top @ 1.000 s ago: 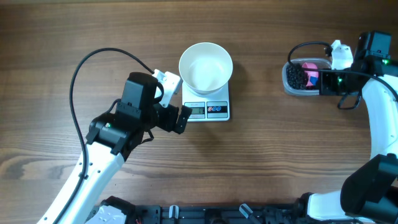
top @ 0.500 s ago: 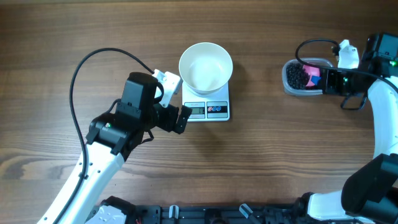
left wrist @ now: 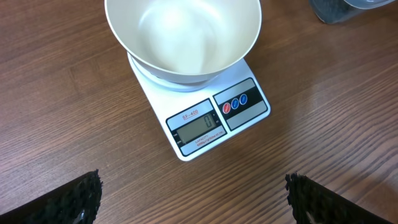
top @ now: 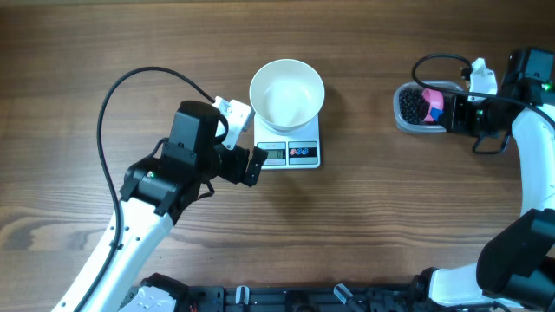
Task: Scoop item into bowl and weigh 150g on scale
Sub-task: 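Drag the scoop through the beans with the right gripper to fill it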
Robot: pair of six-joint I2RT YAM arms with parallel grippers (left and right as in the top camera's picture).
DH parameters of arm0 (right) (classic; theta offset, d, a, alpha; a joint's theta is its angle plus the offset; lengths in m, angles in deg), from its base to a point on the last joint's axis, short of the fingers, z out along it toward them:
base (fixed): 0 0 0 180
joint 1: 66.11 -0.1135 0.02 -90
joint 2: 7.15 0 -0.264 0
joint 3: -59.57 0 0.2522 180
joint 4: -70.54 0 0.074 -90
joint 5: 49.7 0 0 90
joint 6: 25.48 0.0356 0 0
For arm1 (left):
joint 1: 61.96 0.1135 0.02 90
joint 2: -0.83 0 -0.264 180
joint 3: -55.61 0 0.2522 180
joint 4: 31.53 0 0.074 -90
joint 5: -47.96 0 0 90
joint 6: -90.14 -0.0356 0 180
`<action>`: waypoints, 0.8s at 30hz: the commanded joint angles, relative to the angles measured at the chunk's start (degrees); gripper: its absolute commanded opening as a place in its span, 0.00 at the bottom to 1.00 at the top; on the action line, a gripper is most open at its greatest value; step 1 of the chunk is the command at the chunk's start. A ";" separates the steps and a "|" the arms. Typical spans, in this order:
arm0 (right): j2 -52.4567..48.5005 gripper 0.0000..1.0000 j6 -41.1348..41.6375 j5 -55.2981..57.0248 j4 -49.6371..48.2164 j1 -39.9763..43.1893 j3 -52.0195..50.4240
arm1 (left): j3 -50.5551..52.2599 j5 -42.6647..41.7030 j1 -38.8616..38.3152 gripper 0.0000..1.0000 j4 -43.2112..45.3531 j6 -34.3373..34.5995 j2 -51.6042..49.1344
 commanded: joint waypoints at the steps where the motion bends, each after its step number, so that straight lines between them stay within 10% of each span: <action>1: -1.31 0.04 0.31 -3.54 -0.46 -0.09 -0.70 | 0.37 -0.94 -0.31 1.00 0.20 -0.09 -0.15; 24: -1.31 0.04 1.51 -3.93 1.77 2.62 -0.70 | 0.37 -0.94 -0.31 1.00 0.20 -0.09 -0.15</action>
